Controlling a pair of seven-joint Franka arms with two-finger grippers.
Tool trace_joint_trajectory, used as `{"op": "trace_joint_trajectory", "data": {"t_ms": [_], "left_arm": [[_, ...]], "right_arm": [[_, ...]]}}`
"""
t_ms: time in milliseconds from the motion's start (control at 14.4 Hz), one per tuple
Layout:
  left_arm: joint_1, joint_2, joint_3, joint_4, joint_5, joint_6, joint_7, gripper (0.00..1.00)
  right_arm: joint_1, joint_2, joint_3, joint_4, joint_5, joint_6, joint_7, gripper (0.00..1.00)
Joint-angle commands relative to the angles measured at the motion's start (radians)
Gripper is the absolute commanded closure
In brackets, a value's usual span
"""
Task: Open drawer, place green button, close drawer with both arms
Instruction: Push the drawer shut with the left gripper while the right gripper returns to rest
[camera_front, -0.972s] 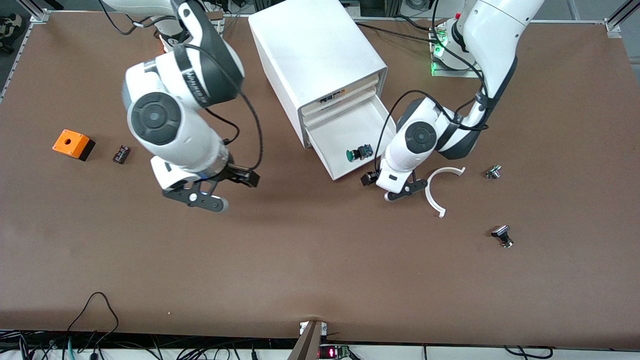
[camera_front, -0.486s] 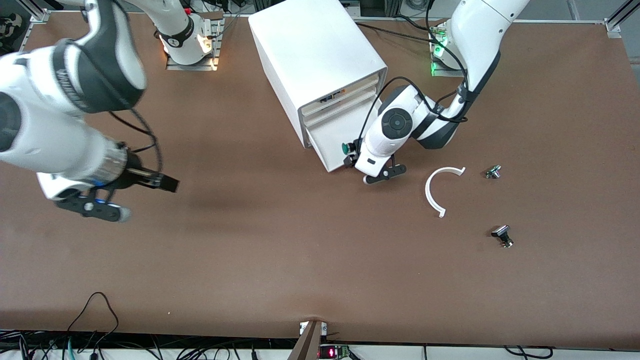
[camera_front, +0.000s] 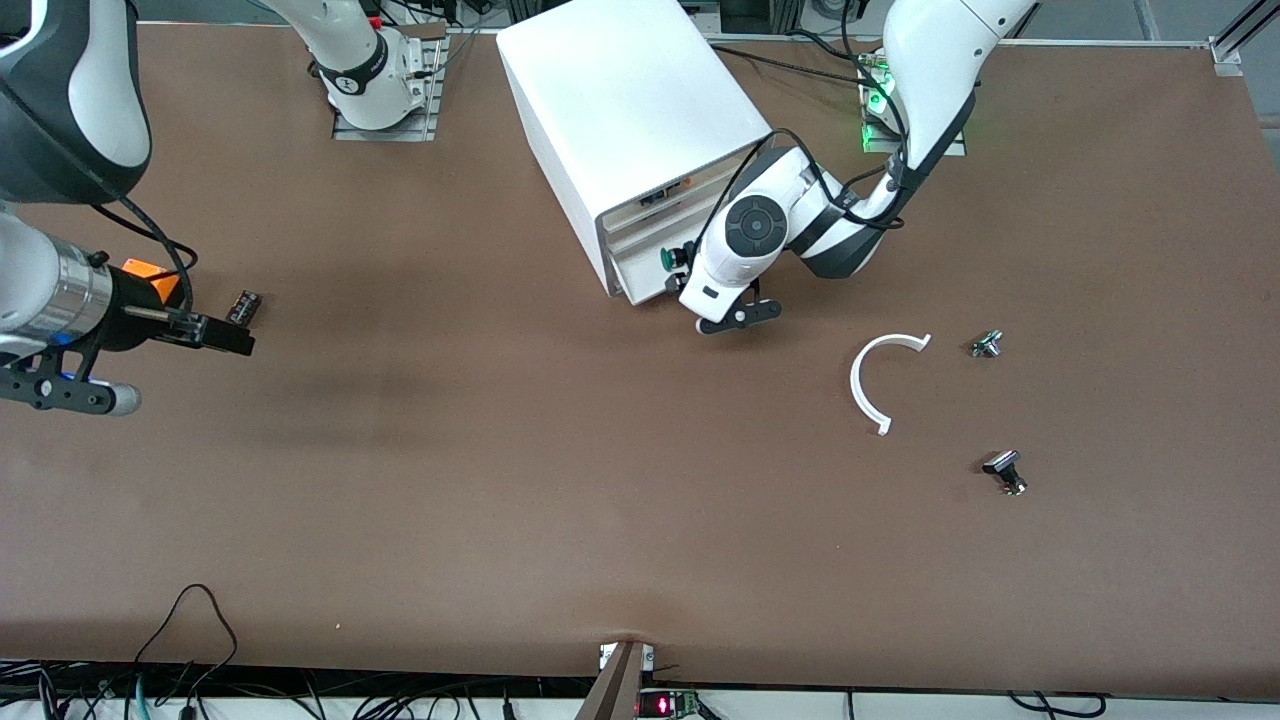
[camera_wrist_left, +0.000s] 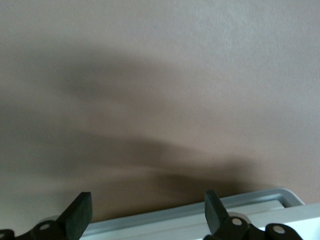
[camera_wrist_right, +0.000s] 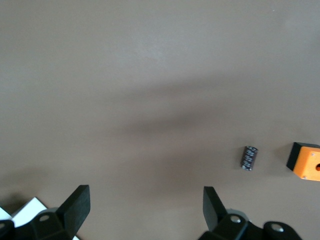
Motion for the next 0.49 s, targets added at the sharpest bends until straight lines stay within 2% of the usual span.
{"op": "trace_joint_trajectory", "data": {"t_ms": [0, 208, 417], "left_arm": [[-0.004, -0.022, -0.021, -0.017, -0.037, -0.016, -0.012, 0.01], [-0.005, -0.022, -0.032, -0.016, -0.081, -0.047, -0.015, 0.01], [-0.005, -0.022, -0.047, -0.016, -0.108, -0.048, -0.016, 0.01]], "right_arm": [[-0.044, -0.168, 0.063, -0.230, -0.027, 0.113, -0.005, 0.00], [-0.082, -0.305, 0.107, -0.420, -0.029, 0.222, -0.005, 0.00], [-0.079, -0.363, 0.109, -0.490, -0.030, 0.248, -0.005, 0.00]]}}
